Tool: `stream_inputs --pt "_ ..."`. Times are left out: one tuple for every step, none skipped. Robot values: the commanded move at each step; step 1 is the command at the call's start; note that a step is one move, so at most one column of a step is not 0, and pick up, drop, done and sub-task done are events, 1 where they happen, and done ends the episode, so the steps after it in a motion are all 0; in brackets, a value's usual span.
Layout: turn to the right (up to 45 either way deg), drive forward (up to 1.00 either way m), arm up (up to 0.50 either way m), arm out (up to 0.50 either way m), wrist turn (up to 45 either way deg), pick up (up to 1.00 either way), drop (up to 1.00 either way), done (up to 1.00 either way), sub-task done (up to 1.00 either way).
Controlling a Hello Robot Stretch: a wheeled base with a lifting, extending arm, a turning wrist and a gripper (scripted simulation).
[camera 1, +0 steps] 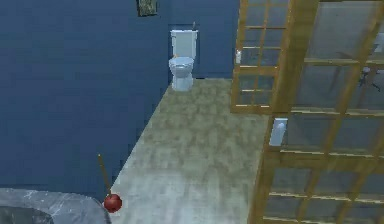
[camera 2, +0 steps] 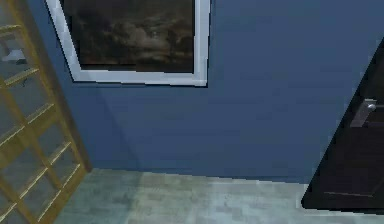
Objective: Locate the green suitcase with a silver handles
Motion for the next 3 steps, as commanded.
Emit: stream_inputs --pt "3.0 0.0 0.0 0.0 0.0 0.0 0.0 0.0 0.0" --pt "0.0 0.55 0.0 0.0 0.0 0.0 0.0 0.0 0.0" --pt "-21.0 0.0 0.0 0.0 0.0 0.0 0.0 0.0 0.0"
